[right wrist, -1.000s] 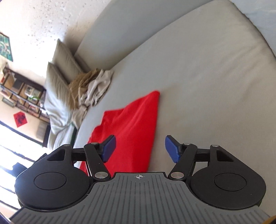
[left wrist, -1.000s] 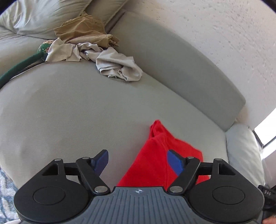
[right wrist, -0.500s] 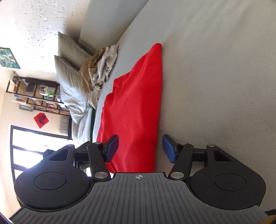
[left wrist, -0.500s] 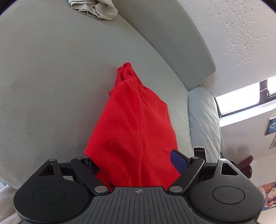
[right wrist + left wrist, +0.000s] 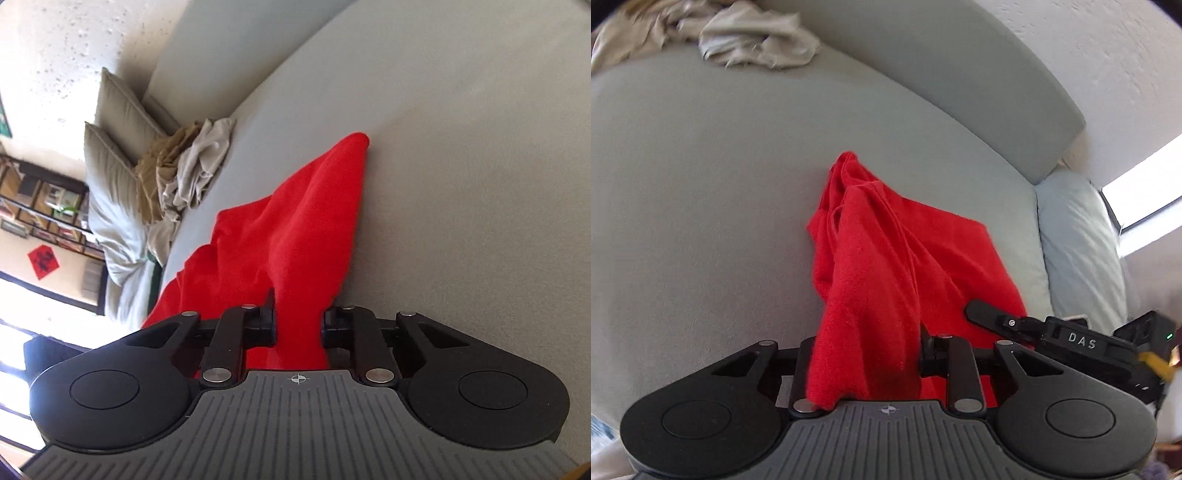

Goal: Fold clothes

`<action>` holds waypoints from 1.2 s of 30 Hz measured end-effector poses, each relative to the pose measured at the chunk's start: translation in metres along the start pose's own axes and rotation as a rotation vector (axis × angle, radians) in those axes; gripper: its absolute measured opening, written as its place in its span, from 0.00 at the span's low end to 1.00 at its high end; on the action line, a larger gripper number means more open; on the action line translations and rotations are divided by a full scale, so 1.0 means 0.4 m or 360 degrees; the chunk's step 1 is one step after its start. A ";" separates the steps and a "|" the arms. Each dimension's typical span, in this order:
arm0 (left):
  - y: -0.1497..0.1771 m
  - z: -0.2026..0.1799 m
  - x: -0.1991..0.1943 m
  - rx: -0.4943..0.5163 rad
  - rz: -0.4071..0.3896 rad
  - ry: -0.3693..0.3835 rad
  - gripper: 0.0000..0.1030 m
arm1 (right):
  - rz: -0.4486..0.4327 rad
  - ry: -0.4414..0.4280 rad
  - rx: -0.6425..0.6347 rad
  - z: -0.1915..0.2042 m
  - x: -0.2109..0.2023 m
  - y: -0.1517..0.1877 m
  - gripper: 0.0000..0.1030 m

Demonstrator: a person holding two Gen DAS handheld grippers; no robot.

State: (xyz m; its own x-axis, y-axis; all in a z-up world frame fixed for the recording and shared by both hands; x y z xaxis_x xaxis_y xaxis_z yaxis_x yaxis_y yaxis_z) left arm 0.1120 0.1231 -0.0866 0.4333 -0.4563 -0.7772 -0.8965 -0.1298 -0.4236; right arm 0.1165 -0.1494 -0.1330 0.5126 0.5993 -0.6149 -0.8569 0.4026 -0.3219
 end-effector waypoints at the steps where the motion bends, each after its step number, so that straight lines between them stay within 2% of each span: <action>1: 0.013 -0.038 -0.016 0.0052 0.0004 -0.0025 0.25 | -0.0033 0.0033 -0.0074 0.018 -0.024 0.011 0.18; 3: 0.042 -0.119 -0.046 0.0159 0.0016 -0.0043 0.25 | -0.0088 0.0112 -0.0201 0.045 -0.097 0.032 0.18; 4: 0.054 -0.157 -0.057 0.0197 0.0036 -0.0025 0.25 | -0.0091 0.0123 -0.0176 0.035 -0.148 0.035 0.18; 9: 0.098 -0.358 -0.067 0.0332 0.0152 0.0196 0.25 | -0.0110 0.0180 -0.0046 -0.017 -0.399 0.049 0.18; 11: 0.107 -0.465 -0.047 0.0419 0.0164 0.0281 0.25 | -0.0170 0.0204 0.0021 -0.066 -0.514 0.042 0.18; 15: 0.111 -0.699 0.033 0.0580 0.0132 0.0446 0.25 | -0.0391 0.0366 0.0070 -0.154 -0.726 -0.005 0.18; 18: 0.105 -0.872 0.112 0.0623 0.0009 0.0637 0.25 | -0.0634 0.0547 0.0029 -0.207 -0.879 -0.075 0.18; 20: 0.106 -0.951 0.179 0.0577 -0.0027 0.0743 0.25 | -0.0828 0.0627 -0.0046 -0.234 -0.976 -0.129 0.18; 21: 0.107 -0.984 0.217 0.0540 -0.0027 0.0789 0.26 | -0.0882 0.0647 -0.0060 -0.257 -1.013 -0.156 0.18; 22: 0.110 -1.009 0.268 0.0481 0.0023 0.0804 0.29 | -0.0932 0.0666 -0.0070 -0.281 -1.047 -0.182 0.19; 23: 0.118 -1.020 0.339 0.0387 0.0159 0.0767 0.30 | -0.0941 0.0666 -0.0034 -0.328 -1.066 -0.208 0.24; 24: 0.125 -1.031 0.410 0.0293 0.0295 0.0729 0.30 | -0.0945 0.0667 0.0006 -0.376 -1.082 -0.233 0.37; 25: 0.137 -1.036 0.474 0.0208 0.0423 0.0675 0.29 | -0.0906 0.0677 0.0078 -0.434 -1.081 -0.253 0.51; 26: 0.154 -1.033 0.517 0.0162 0.0507 0.0598 0.29 | -0.0855 0.0736 0.0160 -0.482 -1.073 -0.248 0.72; 27: 0.168 -1.029 0.535 0.0171 0.0511 0.0553 0.31 | -0.0803 0.0793 0.0242 -0.531 -1.065 -0.243 0.70; 28: 0.178 -1.028 0.531 0.0217 0.0474 0.0565 0.36 | -0.0751 0.0850 0.0325 -0.579 -1.057 -0.238 0.69; 29: 0.183 -1.028 0.518 0.0275 0.0441 0.0573 0.36 | -0.0700 0.0900 0.0398 -0.625 -1.049 -0.232 0.69; 32: 0.186 -1.025 0.479 0.0412 0.0376 0.0525 0.39 | -0.0643 0.0813 0.0401 -0.674 -1.045 -0.157 0.69; 34: 0.186 -1.018 0.451 0.0475 0.0335 0.0455 0.43 | -0.0658 0.0812 0.0382 -0.678 -1.050 -0.113 0.68; 36: 0.193 -1.010 0.397 0.0533 0.0221 0.0317 0.45 | -0.0763 0.0896 0.0296 -0.638 -1.072 -0.073 0.66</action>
State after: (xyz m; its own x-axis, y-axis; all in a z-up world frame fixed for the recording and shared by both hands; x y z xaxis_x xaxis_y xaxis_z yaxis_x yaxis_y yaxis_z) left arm 0.0742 -0.3151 -0.0549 0.2546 -0.6148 -0.7465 -0.8512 0.2239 -0.4747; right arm -0.0923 -0.5948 -0.0436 0.6782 -0.0939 -0.7288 -0.4988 0.6695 -0.5504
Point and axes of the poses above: each gripper's, at about its wrist camera, not at the fingertips, and x roughly the way its jaws point, z to its left, y to its underside, the point moved 1 cm from there along x, roughly the way its jaws point, and after that the axes turned 1 degree about z, right-handed, at the moved point
